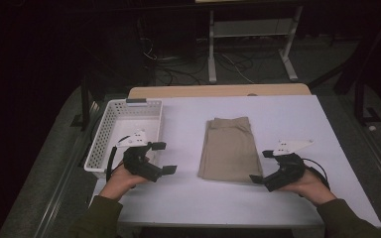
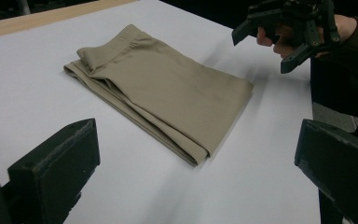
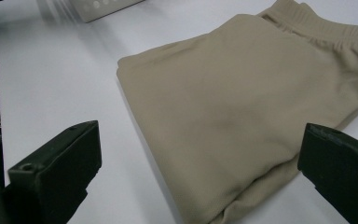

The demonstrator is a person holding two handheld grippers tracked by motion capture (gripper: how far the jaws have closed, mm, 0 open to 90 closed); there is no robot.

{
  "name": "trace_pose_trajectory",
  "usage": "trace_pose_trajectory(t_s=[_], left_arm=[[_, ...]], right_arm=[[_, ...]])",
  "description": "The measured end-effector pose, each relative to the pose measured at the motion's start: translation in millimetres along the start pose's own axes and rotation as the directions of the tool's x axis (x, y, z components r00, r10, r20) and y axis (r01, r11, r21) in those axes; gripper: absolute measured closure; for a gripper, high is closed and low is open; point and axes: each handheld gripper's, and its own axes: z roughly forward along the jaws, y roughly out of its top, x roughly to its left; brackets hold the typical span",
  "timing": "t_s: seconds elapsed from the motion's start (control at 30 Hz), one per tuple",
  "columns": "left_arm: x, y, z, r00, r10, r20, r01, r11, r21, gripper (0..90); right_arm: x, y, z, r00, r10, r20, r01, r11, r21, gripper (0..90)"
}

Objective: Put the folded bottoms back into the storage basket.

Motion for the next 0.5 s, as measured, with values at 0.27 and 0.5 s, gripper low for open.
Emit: trace_pose_trajectory(t_s=[0.27,0.5], left_arm=[[0.5,0.0,-0.2,1.0,-0.003,0.001,0.003,1.0,0.0,0.0],[0.2,0.1,0.1,1.0,-0.004,-0.002,0.004,1.0,0.003,0.0]], right_arm=[[-1.6,7.2,5.5,1.0,-0.003,-0.005,0.003,1.0,-0.004,0.0],[-0.9,12.2,11.6,0.9998,-0.017,-0.013,0.017,1.0,0.004,0.0]])
